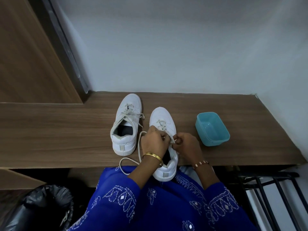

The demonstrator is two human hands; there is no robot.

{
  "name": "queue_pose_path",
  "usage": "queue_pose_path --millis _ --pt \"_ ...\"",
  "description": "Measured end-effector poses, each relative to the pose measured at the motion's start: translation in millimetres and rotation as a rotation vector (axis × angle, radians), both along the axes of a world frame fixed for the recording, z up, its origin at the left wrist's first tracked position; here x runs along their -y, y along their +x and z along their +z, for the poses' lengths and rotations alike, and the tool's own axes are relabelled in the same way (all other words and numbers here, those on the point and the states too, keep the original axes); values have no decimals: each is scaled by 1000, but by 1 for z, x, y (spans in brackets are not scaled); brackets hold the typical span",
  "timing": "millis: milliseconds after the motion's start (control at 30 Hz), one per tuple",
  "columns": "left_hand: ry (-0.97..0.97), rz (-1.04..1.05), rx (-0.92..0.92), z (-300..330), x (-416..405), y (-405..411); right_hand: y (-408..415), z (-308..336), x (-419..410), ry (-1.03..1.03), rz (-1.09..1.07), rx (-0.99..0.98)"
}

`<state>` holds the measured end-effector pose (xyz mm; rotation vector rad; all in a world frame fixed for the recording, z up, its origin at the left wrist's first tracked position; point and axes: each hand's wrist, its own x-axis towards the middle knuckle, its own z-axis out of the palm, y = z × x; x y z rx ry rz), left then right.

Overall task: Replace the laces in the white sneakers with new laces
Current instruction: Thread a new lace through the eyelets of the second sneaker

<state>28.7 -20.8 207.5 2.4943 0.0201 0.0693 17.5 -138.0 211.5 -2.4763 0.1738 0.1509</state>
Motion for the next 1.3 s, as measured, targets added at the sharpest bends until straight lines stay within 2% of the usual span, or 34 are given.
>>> queue_pose_path --millis 133,267,333,467,533,667,800,867,933,1000,1100,1167,1200,1233,1300 --pt "-342 52 -124 -9 2 1 0 -1 1 10 -11 6" --pt "-369 -2 -205 -8 -4 7 1 -3 3 36 1 -4" --pt "-314 -29 -209 -8 -7 10 1 -4 4 65 8 -25" --pt "73 -63 -72 -2 -4 9 -1 -4 6 181 -9 -31" --pt "179 -76 -3 -1 -1 7 -1 -6 8 254 -35 -24" --pt "197 -82 30 -2 -1 9 6 -8 6 233 -26 22" --pt "162 -79 37 -7 -4 8 8 -9 -3 72 7 153" --pt "148 -72 64 -9 -6 8 8 -14 -3 100 -16 194" --pt "156 -97 95 -12 -10 7 8 -18 -1 269 -85 197" --pt "166 -134 131 -16 -16 4 10 -14 3 551 -271 207" --pt "143 -118 183 -25 -30 1 17 11 21 1164 -575 257" --pt "139 -102 198 -29 -37 0 22 30 38 1605 -574 222" --pt "146 -99 207 -30 -38 0 23 37 45 1738 -541 201" --pt "152 -96 211 -30 -38 0 24 41 47 1770 -509 179" --pt "151 -93 217 -31 -35 1 23 42 42 1600 -458 119"
